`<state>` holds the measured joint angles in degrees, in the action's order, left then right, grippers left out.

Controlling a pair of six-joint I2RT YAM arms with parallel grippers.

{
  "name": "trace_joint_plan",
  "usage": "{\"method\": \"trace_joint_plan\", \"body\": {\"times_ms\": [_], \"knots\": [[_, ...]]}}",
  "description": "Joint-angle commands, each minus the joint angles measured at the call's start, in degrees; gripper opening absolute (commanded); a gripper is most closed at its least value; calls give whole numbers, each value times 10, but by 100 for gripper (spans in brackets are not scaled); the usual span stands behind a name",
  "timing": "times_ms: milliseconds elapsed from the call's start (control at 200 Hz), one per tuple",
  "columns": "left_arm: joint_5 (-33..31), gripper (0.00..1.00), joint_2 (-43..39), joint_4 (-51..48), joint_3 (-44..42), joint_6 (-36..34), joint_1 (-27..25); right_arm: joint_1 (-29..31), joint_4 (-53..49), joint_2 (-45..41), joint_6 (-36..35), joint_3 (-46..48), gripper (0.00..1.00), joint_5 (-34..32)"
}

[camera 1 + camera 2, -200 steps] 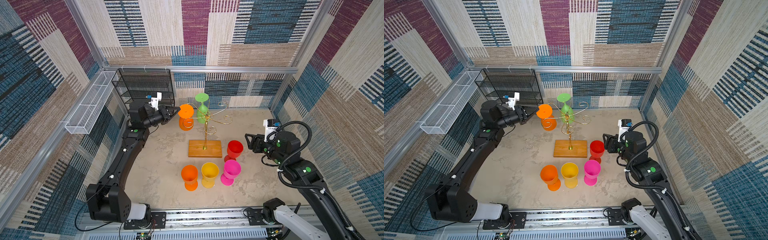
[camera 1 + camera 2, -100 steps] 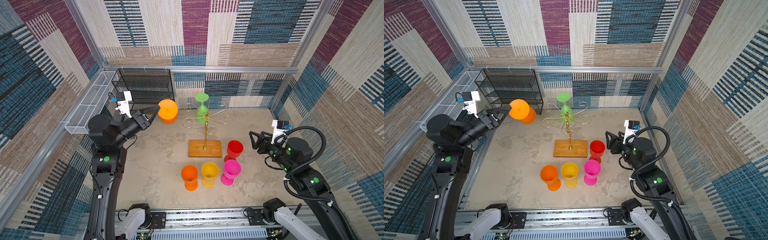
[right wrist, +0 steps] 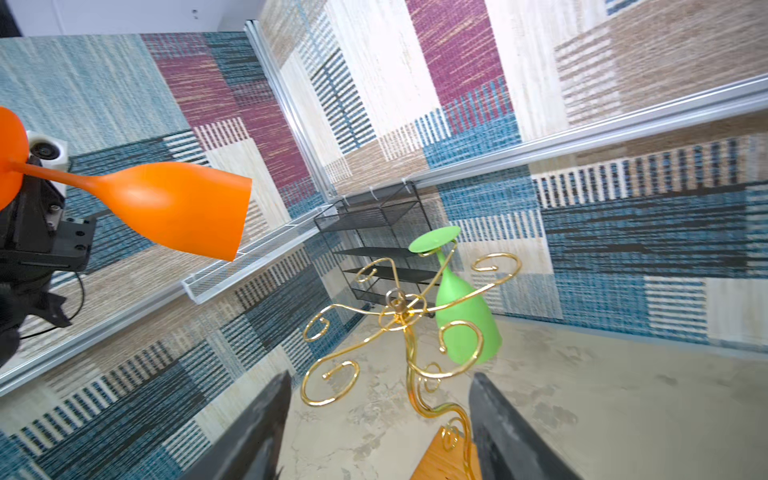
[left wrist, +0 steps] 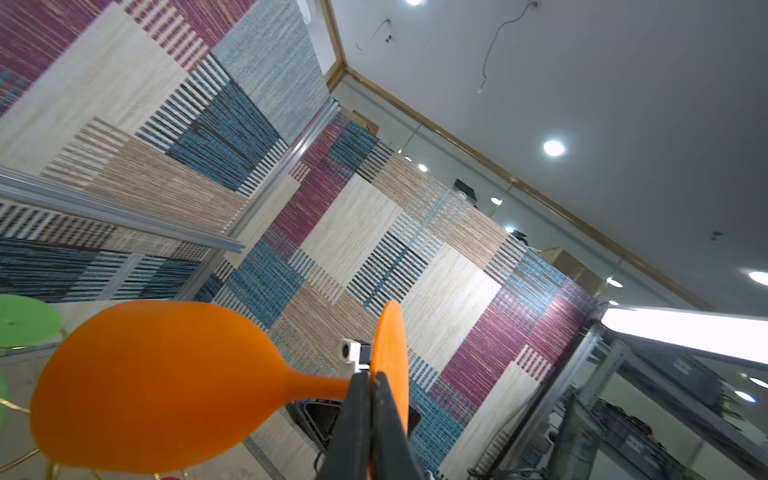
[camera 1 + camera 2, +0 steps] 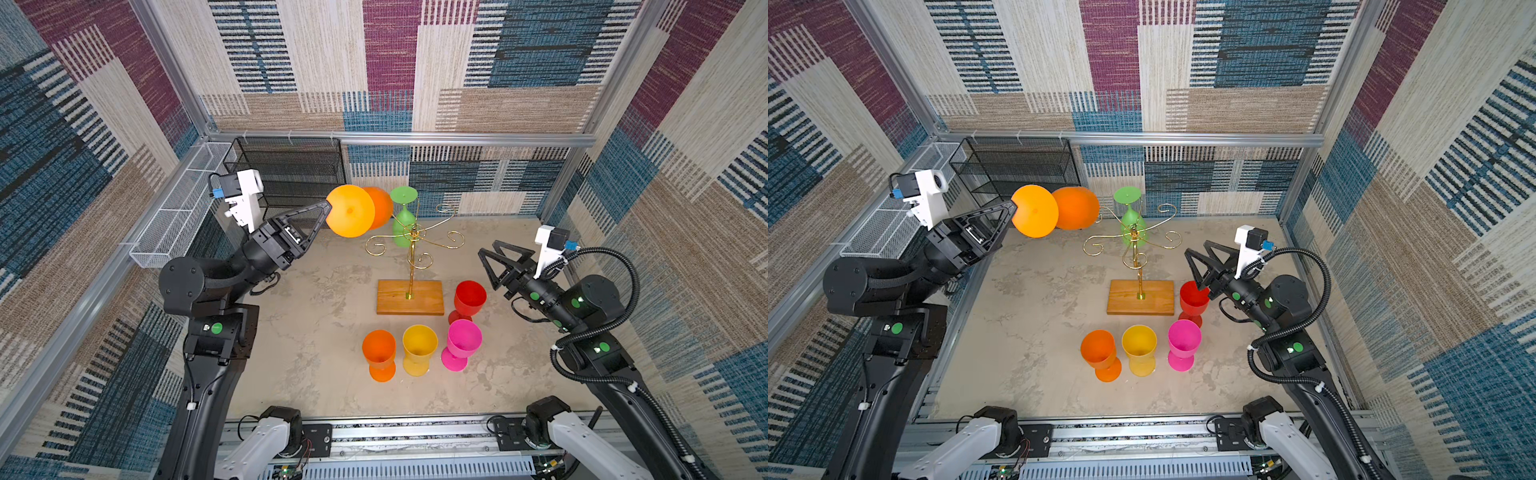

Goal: Take the wine glass off the wine glass rack
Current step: 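Lift the orange glass off its hook with the left gripper while the right reaches in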

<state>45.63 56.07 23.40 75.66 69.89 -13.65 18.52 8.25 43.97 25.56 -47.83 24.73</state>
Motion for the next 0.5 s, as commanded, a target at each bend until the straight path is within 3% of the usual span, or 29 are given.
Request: {"method": "trace_joint_plan", "body": {"times_ms": [0, 215, 491], "knots": [[-18, 0, 32, 91, 1, 22, -66, 0, 166, 21, 55, 15, 68, 94], [-25, 0, 135, 298, -13, 130, -129, -15, 410, 81, 162, 58, 66, 188], [-31, 0, 157, 342, -25, 155, -133, -66, 593, 132, 269, 78, 62, 260]]}}
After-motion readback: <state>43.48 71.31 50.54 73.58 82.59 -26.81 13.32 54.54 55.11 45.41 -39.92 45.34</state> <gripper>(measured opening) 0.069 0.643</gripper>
